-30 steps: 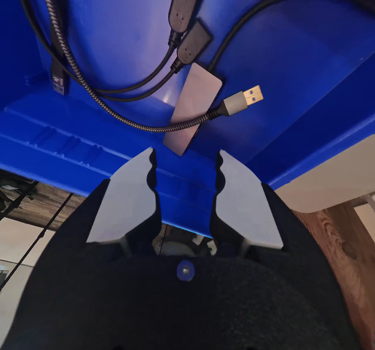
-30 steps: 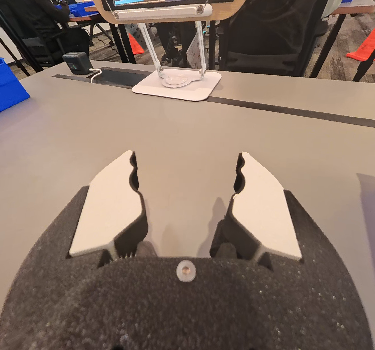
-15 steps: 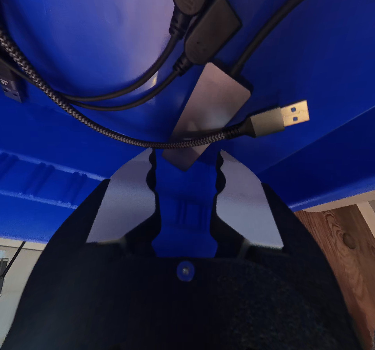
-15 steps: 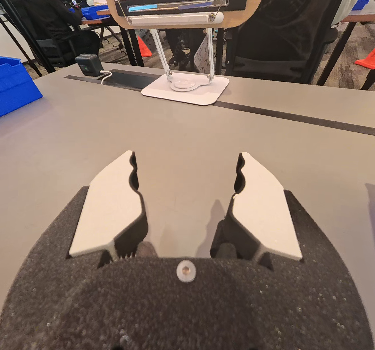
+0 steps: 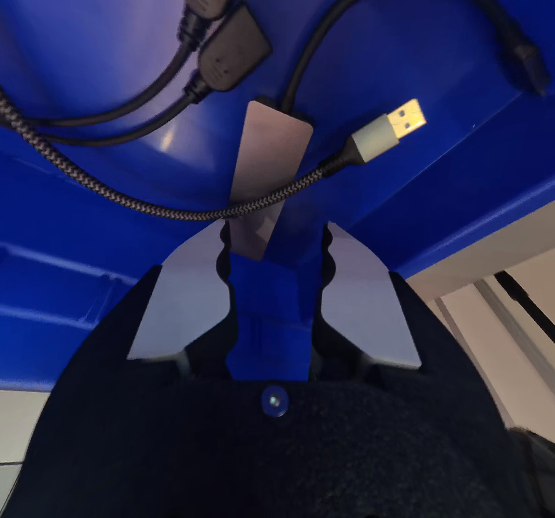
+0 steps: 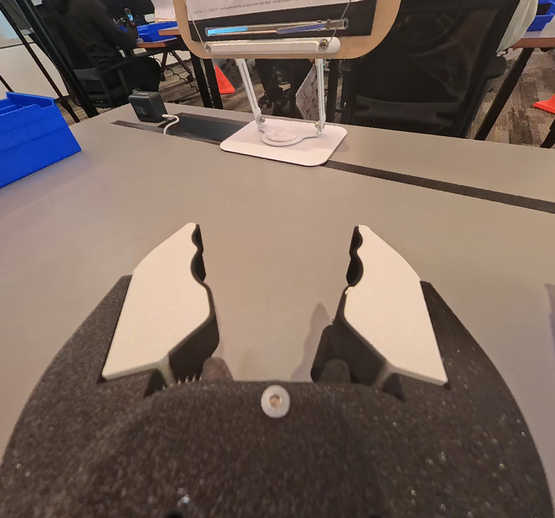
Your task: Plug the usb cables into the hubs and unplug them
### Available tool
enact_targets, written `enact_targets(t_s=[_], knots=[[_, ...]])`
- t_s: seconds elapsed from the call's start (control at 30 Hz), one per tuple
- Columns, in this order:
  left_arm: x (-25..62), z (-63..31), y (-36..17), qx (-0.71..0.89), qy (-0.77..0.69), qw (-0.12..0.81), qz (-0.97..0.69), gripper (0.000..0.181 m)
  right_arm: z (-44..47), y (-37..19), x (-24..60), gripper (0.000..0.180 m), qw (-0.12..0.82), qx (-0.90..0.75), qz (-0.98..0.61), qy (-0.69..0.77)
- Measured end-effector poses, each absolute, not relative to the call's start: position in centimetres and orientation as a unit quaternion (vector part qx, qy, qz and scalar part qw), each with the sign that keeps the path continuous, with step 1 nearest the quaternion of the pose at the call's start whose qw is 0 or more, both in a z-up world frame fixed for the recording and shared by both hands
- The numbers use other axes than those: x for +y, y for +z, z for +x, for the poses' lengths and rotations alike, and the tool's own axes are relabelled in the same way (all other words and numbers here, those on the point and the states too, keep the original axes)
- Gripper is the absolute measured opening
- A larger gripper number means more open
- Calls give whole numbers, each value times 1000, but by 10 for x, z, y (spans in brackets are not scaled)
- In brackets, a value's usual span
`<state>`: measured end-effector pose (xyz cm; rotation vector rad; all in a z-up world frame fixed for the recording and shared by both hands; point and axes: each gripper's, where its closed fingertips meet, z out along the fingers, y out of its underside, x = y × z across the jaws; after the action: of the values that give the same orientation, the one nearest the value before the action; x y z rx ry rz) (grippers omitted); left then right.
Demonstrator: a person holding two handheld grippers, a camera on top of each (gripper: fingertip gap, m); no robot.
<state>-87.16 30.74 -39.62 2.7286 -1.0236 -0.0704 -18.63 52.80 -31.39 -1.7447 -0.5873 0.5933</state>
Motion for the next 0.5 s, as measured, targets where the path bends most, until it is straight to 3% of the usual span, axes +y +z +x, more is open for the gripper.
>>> enact_targets(t_s=[0.2,0.37,0.5], knots=[[316,-887,-395,-340,-72,90,933,56,-188,-313,527,93,568,-251,-740,256],[310,-885,-399,-343,-77,137,926,67,-190,-313,526,93,568,-253,-740,256],[305,-883,-395,-337,-75,157,925,60,-189,-314,527,92,567,-253,-741,257]])
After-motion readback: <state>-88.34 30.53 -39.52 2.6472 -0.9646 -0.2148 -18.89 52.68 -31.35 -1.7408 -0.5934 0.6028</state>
